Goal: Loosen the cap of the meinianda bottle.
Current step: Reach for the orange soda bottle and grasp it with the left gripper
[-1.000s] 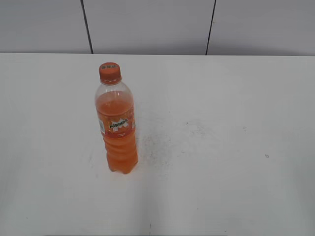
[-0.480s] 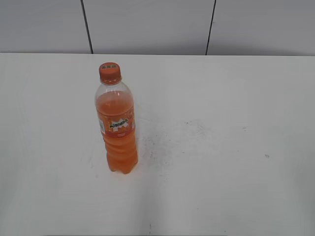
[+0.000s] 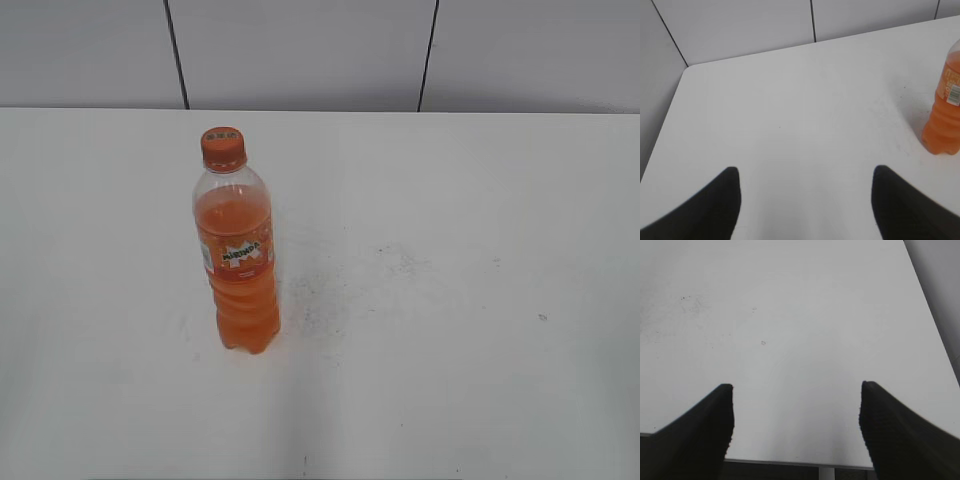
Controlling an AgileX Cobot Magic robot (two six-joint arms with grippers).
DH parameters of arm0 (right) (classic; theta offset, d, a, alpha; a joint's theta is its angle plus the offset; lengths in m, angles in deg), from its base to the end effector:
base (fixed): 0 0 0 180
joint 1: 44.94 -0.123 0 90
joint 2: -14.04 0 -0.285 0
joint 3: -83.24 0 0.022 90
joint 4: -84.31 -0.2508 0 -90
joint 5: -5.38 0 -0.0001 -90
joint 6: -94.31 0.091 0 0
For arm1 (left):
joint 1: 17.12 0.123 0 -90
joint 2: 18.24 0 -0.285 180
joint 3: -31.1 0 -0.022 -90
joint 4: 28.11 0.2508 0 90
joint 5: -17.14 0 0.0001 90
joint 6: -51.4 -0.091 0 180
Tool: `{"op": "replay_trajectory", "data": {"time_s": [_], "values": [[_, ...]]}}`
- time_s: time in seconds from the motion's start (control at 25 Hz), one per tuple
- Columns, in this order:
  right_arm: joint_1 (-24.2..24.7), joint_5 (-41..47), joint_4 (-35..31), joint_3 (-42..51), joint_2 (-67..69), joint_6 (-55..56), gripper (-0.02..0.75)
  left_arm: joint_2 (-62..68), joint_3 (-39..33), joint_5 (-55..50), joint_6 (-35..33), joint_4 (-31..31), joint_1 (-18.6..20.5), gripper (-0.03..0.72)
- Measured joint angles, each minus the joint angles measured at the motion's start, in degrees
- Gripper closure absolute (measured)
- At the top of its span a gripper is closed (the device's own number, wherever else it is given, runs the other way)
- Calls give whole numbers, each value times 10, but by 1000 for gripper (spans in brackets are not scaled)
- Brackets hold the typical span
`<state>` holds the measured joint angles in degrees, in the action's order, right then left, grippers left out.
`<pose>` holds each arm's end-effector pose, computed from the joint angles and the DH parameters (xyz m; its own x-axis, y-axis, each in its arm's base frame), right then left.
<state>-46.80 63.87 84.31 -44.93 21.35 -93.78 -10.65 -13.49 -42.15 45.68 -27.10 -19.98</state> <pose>0.0019 0.0001 0.2645 -0.4543 -0.1556 -0.8771 -0.0974 0.9874 -0.1247 -0.0131 0.0020 0.2984 -0.3594 0.1267 -0.9245 0.0753 0.9914 0.1066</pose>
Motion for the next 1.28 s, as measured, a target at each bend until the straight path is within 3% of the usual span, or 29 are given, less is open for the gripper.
{"op": "replay_trajectory", "data": {"time_s": [0.6, 0.8, 1.0, 1.28], "values": [[0, -1, 0, 0, 0, 0, 150, 0, 0, 7, 2, 40, 0, 190], [0, -1, 0, 0, 0, 0, 150, 18, 7, 98, 65, 77, 0, 190], [0, -1, 0, 0, 0, 0, 150, 106, 8, 203, 118, 167, 0, 190], [0, -1, 0, 0, 0, 1, 150, 277, 8, 307, 317, 370, 0, 190]]}}
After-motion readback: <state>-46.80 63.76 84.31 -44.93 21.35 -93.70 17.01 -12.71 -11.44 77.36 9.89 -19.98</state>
